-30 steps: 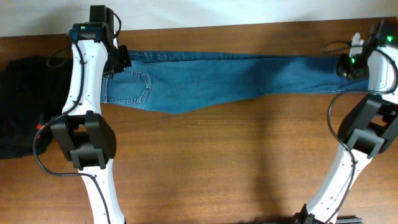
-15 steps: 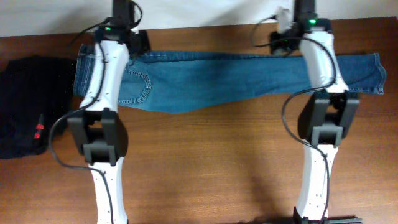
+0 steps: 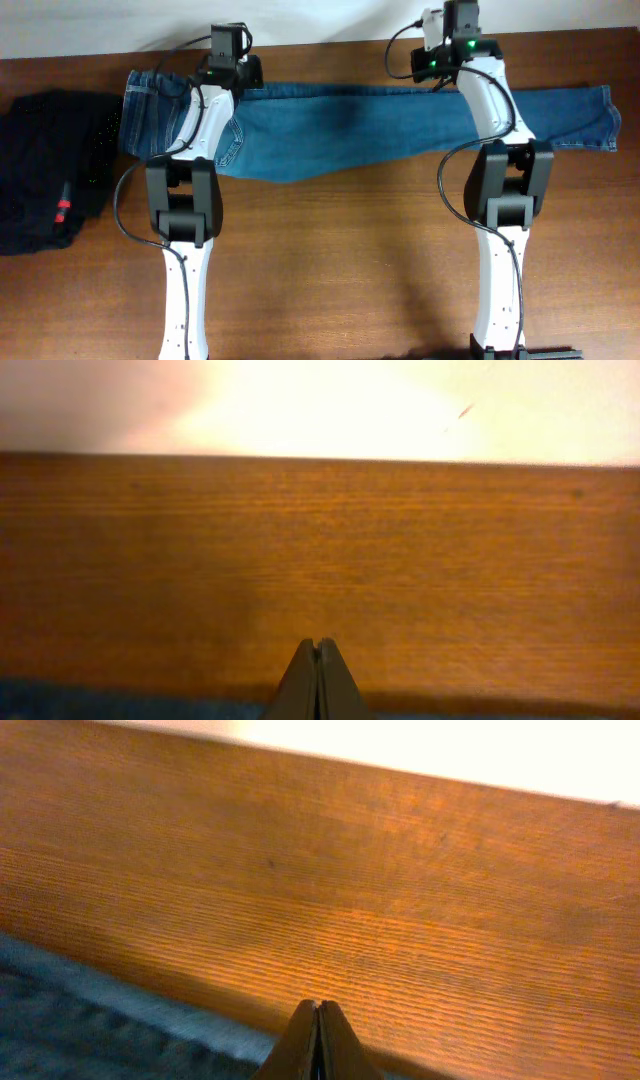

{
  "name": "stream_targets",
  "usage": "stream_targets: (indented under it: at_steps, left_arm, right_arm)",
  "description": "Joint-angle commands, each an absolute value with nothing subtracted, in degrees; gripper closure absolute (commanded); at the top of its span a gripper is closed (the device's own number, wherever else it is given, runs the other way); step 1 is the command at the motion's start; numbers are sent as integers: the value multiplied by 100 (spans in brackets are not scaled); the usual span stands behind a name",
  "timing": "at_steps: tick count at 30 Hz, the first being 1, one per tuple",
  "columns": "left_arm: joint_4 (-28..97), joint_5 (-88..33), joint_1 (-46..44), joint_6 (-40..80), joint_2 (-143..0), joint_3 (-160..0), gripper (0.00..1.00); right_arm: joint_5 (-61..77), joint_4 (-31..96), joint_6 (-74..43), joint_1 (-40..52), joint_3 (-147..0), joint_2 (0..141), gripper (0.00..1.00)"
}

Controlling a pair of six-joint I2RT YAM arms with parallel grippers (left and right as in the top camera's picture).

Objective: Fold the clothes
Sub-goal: 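Grasp the back edge with both grippers and drag the jeans toward the front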

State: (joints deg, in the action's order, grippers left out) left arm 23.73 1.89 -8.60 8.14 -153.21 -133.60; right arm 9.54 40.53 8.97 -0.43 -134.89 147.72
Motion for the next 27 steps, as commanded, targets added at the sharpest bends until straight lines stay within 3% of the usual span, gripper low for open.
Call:
stream_targets:
  at_steps: [1, 10, 27]
  left_arm:
    - [2104, 165, -843, 548, -15474, -13386, 100]
    - [2073, 276, -829, 539, -15629, -13386, 100]
    - [4412, 274, -816, 423, -15642, -13487, 100]
  right_arm:
    - [878, 3898, 854, -38, -13552, 15047, 96]
    - [880, 4047, 786, -38, -13531, 15406, 96]
    - [1413, 5712, 786, -38, -13528, 15412, 96]
